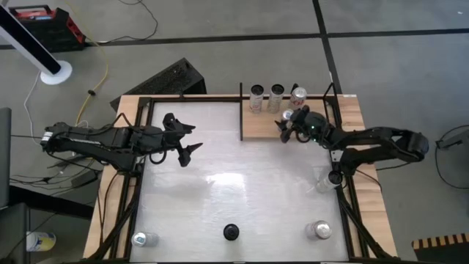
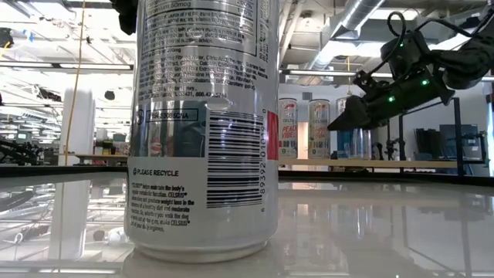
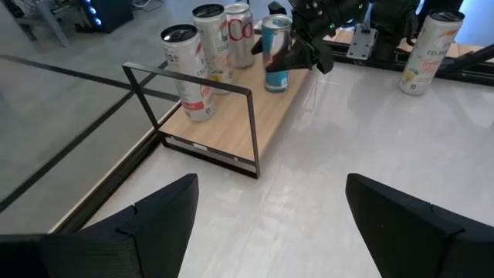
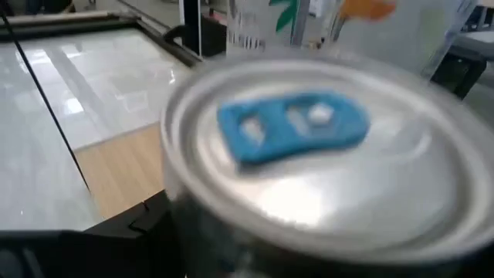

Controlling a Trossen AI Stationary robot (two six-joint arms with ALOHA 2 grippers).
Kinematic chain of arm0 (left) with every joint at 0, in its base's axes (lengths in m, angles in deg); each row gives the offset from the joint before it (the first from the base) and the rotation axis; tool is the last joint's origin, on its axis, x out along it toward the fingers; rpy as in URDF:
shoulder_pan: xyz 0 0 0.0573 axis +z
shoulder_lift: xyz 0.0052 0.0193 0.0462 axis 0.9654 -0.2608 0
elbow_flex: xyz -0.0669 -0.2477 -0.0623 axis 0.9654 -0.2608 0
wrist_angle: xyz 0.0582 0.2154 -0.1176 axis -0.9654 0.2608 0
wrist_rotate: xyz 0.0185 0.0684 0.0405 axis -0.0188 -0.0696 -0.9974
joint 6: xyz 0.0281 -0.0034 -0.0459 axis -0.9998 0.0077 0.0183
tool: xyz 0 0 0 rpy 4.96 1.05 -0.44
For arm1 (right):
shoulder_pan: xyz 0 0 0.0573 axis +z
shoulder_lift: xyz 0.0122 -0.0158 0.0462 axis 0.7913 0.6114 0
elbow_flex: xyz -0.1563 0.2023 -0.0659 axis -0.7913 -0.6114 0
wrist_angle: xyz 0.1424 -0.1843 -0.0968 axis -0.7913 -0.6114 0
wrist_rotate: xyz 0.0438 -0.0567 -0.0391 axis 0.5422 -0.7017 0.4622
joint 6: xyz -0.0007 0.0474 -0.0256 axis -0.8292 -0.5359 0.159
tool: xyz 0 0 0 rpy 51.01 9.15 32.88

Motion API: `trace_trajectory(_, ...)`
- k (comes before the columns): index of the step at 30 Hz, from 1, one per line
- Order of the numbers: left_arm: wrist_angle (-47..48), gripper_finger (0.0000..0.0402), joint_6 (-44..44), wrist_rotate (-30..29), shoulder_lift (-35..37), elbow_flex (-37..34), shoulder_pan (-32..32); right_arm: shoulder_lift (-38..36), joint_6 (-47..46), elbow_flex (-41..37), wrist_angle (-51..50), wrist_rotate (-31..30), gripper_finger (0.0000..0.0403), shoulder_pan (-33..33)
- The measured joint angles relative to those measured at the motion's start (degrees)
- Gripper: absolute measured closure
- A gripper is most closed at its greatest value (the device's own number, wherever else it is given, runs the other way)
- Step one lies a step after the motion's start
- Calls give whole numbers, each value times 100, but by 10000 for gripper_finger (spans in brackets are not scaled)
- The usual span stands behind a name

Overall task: Place canned beverage on shelf
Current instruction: Put the top blue soda can on the shelf

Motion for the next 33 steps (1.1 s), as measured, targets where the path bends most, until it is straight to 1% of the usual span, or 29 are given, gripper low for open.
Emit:
trace_trajectory(6,19,89,0,-4,0,0,0,-545,0,14,-183,-1,83,0)
trace_trajectory(12,33,88,-106,-25,0,0,0,-1142,-64,445,-1381,-1,82,0)
trace_trajectory(17,9,88,-239,-167,0,-10,0,-1389,-195,921,-2051,-2,82,2)
trace_trajectory(18,-119,88,-252,-219,1,-78,0,-1429,-198,1029,-2174,-2,82,2)
trace_trajectory(20,-483,88,-282,-380,4,-339,3,-1488,-278,1274,-2463,-2,82,5)
trace_trajectory(22,-888,88,-332,-524,-2,-697,7,-1520,-545,1553,-2826,-3,82,7)
trace_trajectory(28,-2554,88,-493,-608,-20,-2021,136,-1393,-1560,2608,-4662,-72,88,128)
trace_trajectory(30,-3088,88,-518,-530,-20,-2409,201,-1254,-1790,2869,-5192,-346,91,300)
trace_trajectory(33,-3572,88,-398,-273,-17,-2814,355,-1000,-2084,3218,-5845,-1096,92,616)
